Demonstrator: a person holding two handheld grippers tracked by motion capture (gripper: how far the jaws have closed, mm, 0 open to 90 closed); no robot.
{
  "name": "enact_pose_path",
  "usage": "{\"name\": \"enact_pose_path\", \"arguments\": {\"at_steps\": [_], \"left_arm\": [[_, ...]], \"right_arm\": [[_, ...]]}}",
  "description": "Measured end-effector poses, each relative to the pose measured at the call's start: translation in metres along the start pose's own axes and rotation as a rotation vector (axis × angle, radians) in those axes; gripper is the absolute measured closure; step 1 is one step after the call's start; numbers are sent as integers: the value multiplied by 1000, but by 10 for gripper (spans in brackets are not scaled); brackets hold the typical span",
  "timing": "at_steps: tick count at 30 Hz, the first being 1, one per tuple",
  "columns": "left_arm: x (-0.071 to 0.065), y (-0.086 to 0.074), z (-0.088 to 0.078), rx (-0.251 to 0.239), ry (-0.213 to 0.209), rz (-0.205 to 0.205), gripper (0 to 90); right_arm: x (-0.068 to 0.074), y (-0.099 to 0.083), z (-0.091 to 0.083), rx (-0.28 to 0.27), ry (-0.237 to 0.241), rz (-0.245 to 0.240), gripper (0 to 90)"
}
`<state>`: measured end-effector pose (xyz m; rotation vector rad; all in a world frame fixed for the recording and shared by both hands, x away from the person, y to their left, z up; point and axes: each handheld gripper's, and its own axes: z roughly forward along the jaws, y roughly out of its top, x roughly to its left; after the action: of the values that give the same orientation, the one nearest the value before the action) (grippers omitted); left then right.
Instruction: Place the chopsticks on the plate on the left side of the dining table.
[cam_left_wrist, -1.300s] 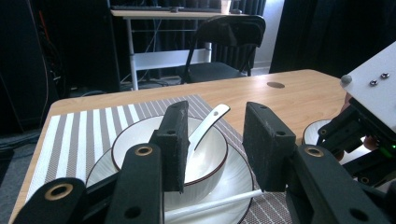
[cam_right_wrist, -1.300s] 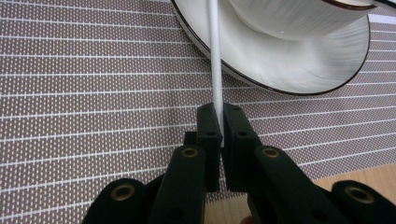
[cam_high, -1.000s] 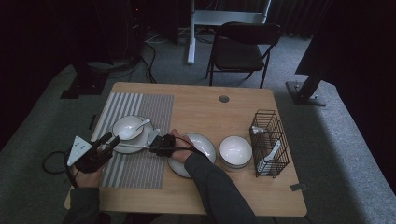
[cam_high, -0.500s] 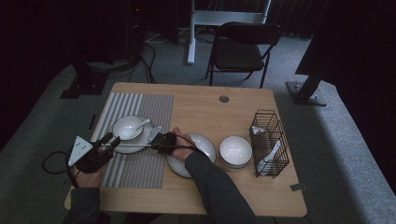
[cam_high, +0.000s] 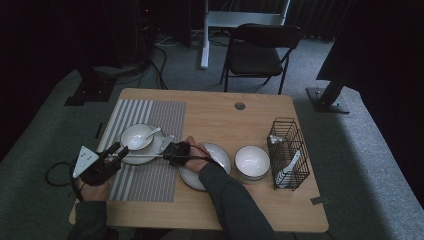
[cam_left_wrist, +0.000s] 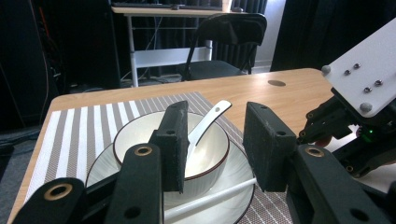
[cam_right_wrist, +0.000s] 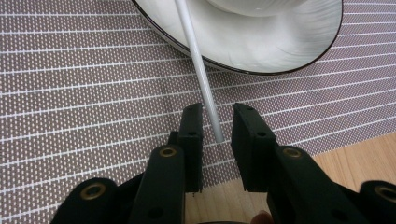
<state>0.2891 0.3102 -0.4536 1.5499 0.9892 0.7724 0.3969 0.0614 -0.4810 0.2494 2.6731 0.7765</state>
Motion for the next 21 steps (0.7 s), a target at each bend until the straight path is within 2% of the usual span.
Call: {"name": "enact_pose_path", "arguments": {"at_steps": [15, 21], "left_arm": [[4, 0, -4, -6, 15, -9, 612], [3, 0, -3, -4, 11, -8, 612]], "right_arm": [[-1, -2, -4, -11, -13, 15, 694], [1, -3, -13, -35, -26, 17, 670]]}}
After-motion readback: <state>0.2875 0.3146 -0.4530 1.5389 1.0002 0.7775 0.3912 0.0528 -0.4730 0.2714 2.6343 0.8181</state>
